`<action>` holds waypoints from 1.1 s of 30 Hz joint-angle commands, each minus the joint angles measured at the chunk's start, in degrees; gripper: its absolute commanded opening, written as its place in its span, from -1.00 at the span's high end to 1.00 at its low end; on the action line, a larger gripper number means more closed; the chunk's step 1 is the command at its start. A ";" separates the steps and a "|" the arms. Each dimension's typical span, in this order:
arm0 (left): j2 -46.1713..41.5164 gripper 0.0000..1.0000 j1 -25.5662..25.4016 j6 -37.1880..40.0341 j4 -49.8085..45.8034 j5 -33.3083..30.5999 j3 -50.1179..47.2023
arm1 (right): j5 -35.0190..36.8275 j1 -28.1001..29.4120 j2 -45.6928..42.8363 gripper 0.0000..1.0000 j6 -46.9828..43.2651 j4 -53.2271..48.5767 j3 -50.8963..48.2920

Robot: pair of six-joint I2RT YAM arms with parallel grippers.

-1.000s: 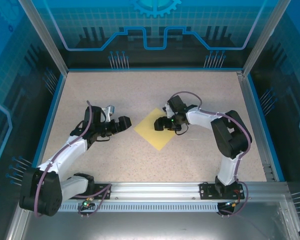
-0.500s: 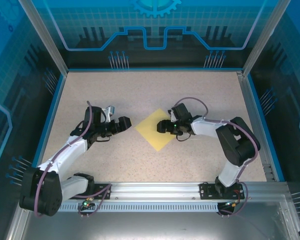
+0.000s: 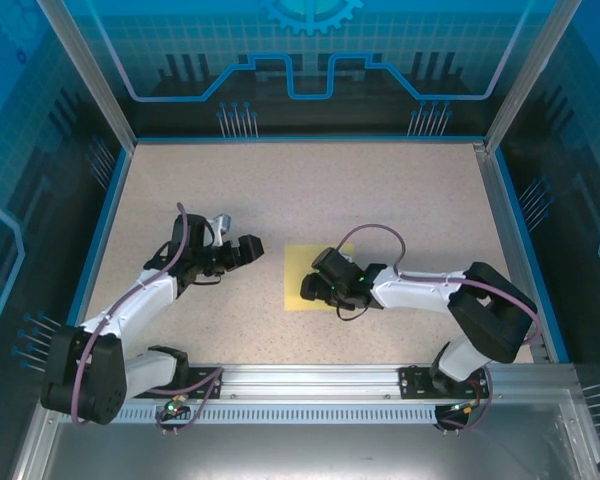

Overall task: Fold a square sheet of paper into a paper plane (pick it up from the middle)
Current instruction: Rotate the square sheet of paper at the center of the table.

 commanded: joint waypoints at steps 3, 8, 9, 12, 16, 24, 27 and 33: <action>-0.02 -0.97 -0.40 0.78 -0.76 -2.20 -0.40 | 7.45 -0.50 -1.91 -0.75 -14.24 -14.78 9.50; -2.85 -0.97 -0.37 -0.94 -1.50 -7.57 -1.57 | -7.34 -3.39 5.24 -0.67 -35.95 -16.97 17.18; -3.48 -0.97 -0.43 -1.18 -1.63 -8.36 -1.86 | -8.83 -3.61 7.10 -0.65 -38.09 -18.01 18.76; -5.27 -0.97 -0.41 -1.66 -2.51 -9.76 -2.50 | -5.50 -4.10 11.88 -0.62 -39.29 -22.03 23.34; -6.99 -0.97 -0.37 -1.81 -2.94 -9.96 -3.56 | -0.63 -6.74 16.47 -0.58 -33.63 -24.97 26.45; -7.51 -0.97 -0.37 -0.30 -1.00 -9.89 -4.22 | 0.66 -6.19 21.29 -0.65 -31.02 -25.76 27.36; -7.70 -0.97 -0.37 0.51 -1.07 -10.23 -3.96 | 1.36 -4.68 22.05 -0.65 -32.76 -25.88 26.00; -7.83 -0.97 -0.37 2.05 -1.10 -10.42 -3.73 | 1.25 -3.56 20.48 -0.64 -36.48 -25.43 21.59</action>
